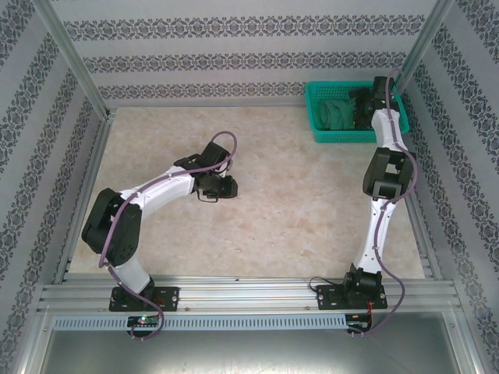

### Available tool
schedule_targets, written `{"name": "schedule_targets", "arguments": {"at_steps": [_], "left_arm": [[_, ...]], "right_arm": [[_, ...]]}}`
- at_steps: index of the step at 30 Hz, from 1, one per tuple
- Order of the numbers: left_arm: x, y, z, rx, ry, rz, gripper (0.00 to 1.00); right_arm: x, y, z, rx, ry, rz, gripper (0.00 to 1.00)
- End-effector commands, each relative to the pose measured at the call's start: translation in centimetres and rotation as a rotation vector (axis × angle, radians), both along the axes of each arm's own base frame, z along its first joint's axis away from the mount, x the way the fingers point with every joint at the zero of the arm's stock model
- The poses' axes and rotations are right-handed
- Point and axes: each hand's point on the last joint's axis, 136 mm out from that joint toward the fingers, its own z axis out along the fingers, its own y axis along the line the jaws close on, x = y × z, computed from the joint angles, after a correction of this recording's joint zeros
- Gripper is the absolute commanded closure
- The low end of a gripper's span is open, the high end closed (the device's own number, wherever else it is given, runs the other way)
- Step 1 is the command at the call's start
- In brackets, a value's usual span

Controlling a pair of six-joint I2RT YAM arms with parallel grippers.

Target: Roll up the long pants

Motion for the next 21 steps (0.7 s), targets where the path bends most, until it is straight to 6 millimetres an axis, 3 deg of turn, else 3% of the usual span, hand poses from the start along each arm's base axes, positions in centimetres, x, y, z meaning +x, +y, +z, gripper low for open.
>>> {"name": "schedule_targets", "arguments": {"at_steps": [1,5,7,11,15,18,21], "left_arm": [[0.9,0.5,0.5,-0.007,0.002,0.005,0.72],[1.9,1.6,0.9,-0.003,-0.025,0.033,0.73],[2.8,2.6,1.7,0.000,-0.066,0.072,0.75],[5.5,6.5,3.7,0.072,-0.230,0.199,0.78],[7.0,10.9,6.9,0.217,-0.402,0.301,0.73],[7.0,14.2,9.9,0.314,-0.561,0.394,0.63],[6.6,15.8,11.6,0.397,-0.742,0.362,0.59]], "right_arm": [[-2.1,-1.0,2.0,-0.076,0.044,-0.091,0.02],[-4.4,-1.1,5.2,-0.163,0.039,-0.101,0.02],[-5.5,-0.1,7.7,-0.252,0.028,-0.051,0.02],[-7.9,4.7,13.0,-0.540,0.025,0.182,0.02],[-12.0,9.4,16.8,-0.814,-0.041,0.382,0.02],[-16.2,11.6,16.9,-0.982,-0.071,0.462,0.02],[-19.9,13.7,14.4,-1.181,-0.093,0.575,0.02]]}}
